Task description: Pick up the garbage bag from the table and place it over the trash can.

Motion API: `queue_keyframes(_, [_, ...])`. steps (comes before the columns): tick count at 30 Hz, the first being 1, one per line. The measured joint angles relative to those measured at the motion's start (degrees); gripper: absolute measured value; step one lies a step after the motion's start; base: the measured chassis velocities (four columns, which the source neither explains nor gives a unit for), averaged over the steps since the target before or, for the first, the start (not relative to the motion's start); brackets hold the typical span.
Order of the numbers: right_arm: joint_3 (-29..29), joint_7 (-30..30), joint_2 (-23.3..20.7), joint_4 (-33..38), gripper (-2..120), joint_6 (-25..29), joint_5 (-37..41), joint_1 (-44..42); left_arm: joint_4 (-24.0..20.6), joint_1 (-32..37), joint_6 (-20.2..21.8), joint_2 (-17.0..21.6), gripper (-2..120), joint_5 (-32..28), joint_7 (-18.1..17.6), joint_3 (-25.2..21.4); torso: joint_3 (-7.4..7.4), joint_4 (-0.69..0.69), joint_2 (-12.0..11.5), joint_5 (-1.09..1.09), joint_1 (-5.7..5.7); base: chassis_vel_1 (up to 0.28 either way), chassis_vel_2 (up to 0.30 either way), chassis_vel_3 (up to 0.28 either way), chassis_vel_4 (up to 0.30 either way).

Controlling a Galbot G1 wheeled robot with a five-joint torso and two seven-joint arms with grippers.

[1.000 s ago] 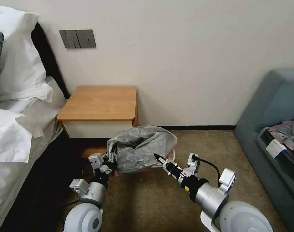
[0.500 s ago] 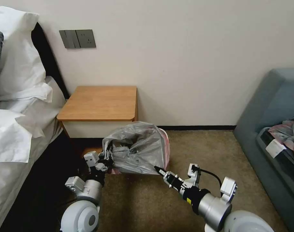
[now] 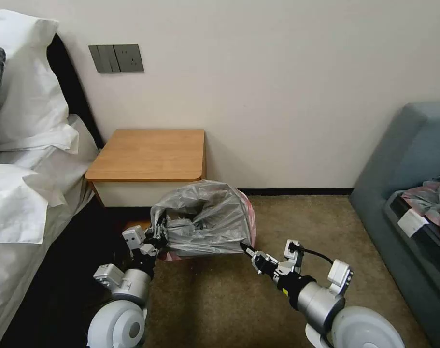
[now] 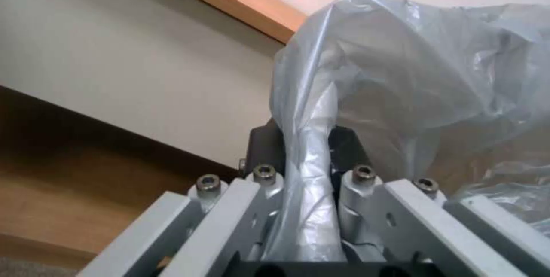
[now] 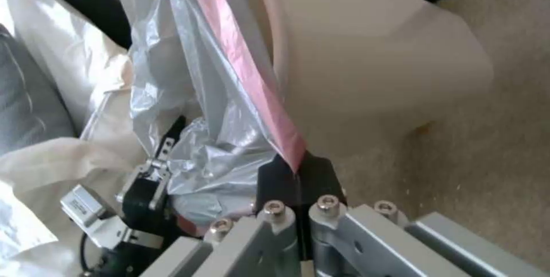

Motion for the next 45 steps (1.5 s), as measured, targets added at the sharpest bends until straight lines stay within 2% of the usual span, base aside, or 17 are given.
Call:
queue_keyframes(1, [0.0,0.0,0.0,0.0,2,0.0,0.0,0.0,0.0,0.0,0.0,0.0,6,0.0,0.0,0.0,0.00,0.00,0.0,0.00,0.00,0.000,0.000,0.000,0.000])
queue_keyframes(3, [0.1,-0.7,0.0,0.6,14,0.2,-1.1,-0.5,0.0,0.0,0.0,0.0,6,-0.1,0.0,-0.2,0.00,0.00,0.0,0.00,0.00,0.000,0.000,0.000,0.000])
queue_keyframes(4, [0.1,-0.7,0.0,0.6,14,0.2,-1.1,-0.5,0.0,0.0,0.0,0.0,6,-0.1,0.0,-0.2,0.00,0.00,0.0,0.00,0.00,0.000,0.000,0.000,0.000])
queue_keyframes(12, [0.7,-1.5,-0.9,3.1,41,1.0,-3.0,-3.2,1.2,0.5,-0.1,-0.6,6,0.3,-1.1,-1.7,0.00,0.00,0.0,0.00,0.00,0.000,0.000,0.000,0.000])
queue_keyframes(16, [2.4,-4.9,-1.5,4.7,58,2.9,-5.8,-3.4,1.3,0.6,-0.2,-0.9,6,0.4,-1.5,-2.7,0.00,0.00,0.0,-0.01,0.00,0.000,0.000,0.000,0.000])
queue_keyframes(18, [2.7,-6.0,-1.6,4.8,61,3.5,-6.9,-3.1,1.3,0.5,-0.2,-0.9,6,0.4,-1.5,-2.8,0.00,-0.01,0.0,0.00,0.00,0.000,0.000,0.000,0.000])
queue_keyframes(19, [3.4,-9.8,-1.8,4.5,70,7.0,-11.3,-1.5,1.3,0.5,-0.2,-0.8,6,0.4,-1.5,-2.8,0.00,-0.01,0.0,0.00,0.00,0.000,0.000,0.000,0.000])
queue_keyframes(20, [3.4,-9.8,-1.8,4.5,70,7.0,-11.3,-1.5,1.3,0.5,-0.2,-0.8,6,0.4,-1.5,-2.8,0.00,-0.01,0.0,0.00,0.00,0.000,0.000,0.000,0.000])
queue_keyframes(22, [3.8,-14.1,-1.9,1.9,80,10.7,-18.4,1.3,1.3,0.6,-0.3,-0.8,6,0.4,-1.3,-2.5,0.00,0.01,0.0,0.01,0.00,0.000,0.000,0.000,0.000])
queue_keyframes(23, [3.8,-14.1,-1.9,1.9,80,10.7,-18.4,1.3,1.3,0.6,-0.3,-0.8,6,0.4,-1.3,-2.5,0.00,0.01,0.0,0.01,0.00,0.000,0.000,0.000,0.000])
queue_keyframes(26, [3.4,-18.5,-0.9,-2.2,96,16.0,-28.6,3.2,1.2,0.7,-0.2,-0.8,6,0.4,-1.3,-1.6,0.00,0.00,0.0,0.00,0.00,0.000,0.000,0.000,0.000])
queue_keyframes(27, [3.4,-18.5,-0.9,-2.2,96,16.0,-28.6,3.2,1.2,0.7,-0.2,-0.8,6,0.4,-1.3,-1.6,0.00,0.00,0.0,0.00,0.00,0.000,0.000,0.000,0.000])
queue_keyframes(30, [2.0,-20.6,1.1,-5.8,100,19.8,-35.3,4.4,1.1,0.6,-0.1,-0.6,6,0.2,-1.3,-0.8,0.00,0.00,0.0,0.00,0.00,0.000,0.000,0.000,0.000])
queue_keyframes(32, [-0.1,-22.3,3.7,-11.1,100,24.2,-41.1,6.5,1.1,0.8,0.1,-0.6,6,0.1,-1.3,-0.3,0.01,0.00,0.0,0.00,0.00,0.000,0.000,0.000,0.000])
queue_keyframes(33, [-0.1,-22.3,3.7,-11.1,100,24.2,-41.1,6.5,1.1,0.8,0.1,-0.6,6,0.1,-1.3,-0.3,0.01,0.00,0.0,0.00,0.00,0.000,0.000,0.000,0.000])
queue_keyframes(36, [-2.5,-23.4,6.8,-17.6,100,29.8,-46.6,9.3,1.0,1.1,0.2,-0.6,6,-0.1,-1.3,-0.1,0.01,0.01,0.0,0.00,0.00,0.000,0.000,0.000,0.000])
queue_keyframes(45, [-3.8,-23.2,9.5,-22.1,100,34.1,-49.2,11.7,1.1,1.0,0.2,-1.3,6,-0.2,-1.2,0.7,0.00,0.00,0.0,-0.01,0.00,0.000,0.000,0.000,0.000])
